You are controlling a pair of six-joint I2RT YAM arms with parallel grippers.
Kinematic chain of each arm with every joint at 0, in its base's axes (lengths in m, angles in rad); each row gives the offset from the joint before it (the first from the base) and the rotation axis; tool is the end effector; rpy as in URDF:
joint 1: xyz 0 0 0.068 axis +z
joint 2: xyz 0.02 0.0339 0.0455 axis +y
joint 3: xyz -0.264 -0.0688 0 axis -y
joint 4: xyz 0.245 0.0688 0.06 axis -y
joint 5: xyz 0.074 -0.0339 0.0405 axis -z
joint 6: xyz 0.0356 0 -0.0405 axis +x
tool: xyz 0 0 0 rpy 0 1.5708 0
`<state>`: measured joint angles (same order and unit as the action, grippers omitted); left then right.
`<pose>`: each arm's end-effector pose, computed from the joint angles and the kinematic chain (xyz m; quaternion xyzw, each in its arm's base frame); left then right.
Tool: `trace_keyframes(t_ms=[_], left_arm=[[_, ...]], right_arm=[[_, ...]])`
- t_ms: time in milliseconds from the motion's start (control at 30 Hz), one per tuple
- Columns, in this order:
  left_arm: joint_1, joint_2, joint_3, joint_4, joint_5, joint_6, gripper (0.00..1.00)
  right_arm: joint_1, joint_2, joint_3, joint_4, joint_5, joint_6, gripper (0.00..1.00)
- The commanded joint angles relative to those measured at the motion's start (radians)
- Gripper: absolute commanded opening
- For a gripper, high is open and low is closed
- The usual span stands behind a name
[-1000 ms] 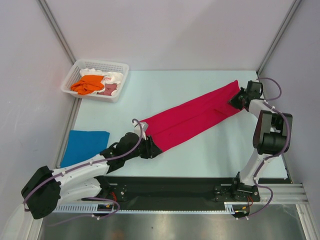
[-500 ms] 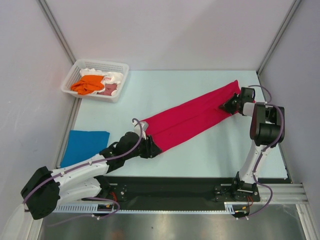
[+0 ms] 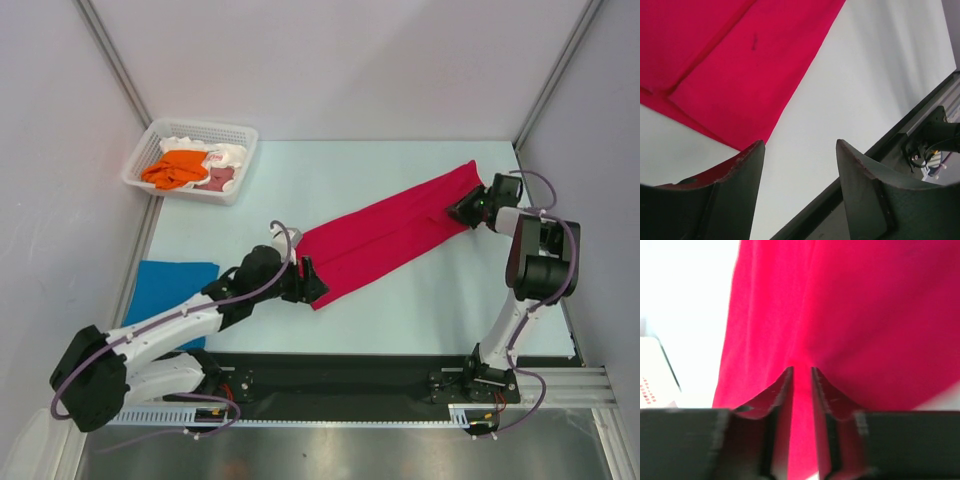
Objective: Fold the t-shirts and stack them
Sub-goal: Fold the tshirt
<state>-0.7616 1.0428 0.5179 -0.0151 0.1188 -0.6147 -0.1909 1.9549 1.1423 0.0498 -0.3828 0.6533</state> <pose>0.1584 -0.1569 0.2145 0.0929 0.8641 -0.3524 0.3472 0.4034 -0.0644 0.1477 0.3016 0.8541 0.2587 0.3356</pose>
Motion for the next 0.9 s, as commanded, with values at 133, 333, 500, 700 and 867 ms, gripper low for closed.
trace_keyframes(t_ms=[133, 333, 500, 700, 867], left_arm=[[0.005, 0.196, 0.140, 0.010, 0.125, 0.079, 0.68], [-0.001, 0.384, 0.252, 0.012, 0.186, 0.090, 0.70], [-0.002, 0.431, 0.272, 0.012, 0.202, 0.078, 0.69], [-0.002, 0.396, 0.243, 0.038, 0.217, 0.064, 0.69], [-0.002, 0.353, 0.225, 0.041, 0.228, 0.053, 0.69]], right_arm=[[-0.130, -0.140, -0.006, -0.083, 0.016, -0.079, 0.39], [-0.222, -0.090, 0.014, -0.071, 0.021, -0.112, 0.47], [-0.254, -0.030, 0.042, 0.021, -0.004, -0.084, 0.49], [-0.257, 0.042, 0.071, 0.058, -0.008, -0.055, 0.51], [-0.257, 0.088, 0.085, 0.067, -0.007, -0.037, 0.52]])
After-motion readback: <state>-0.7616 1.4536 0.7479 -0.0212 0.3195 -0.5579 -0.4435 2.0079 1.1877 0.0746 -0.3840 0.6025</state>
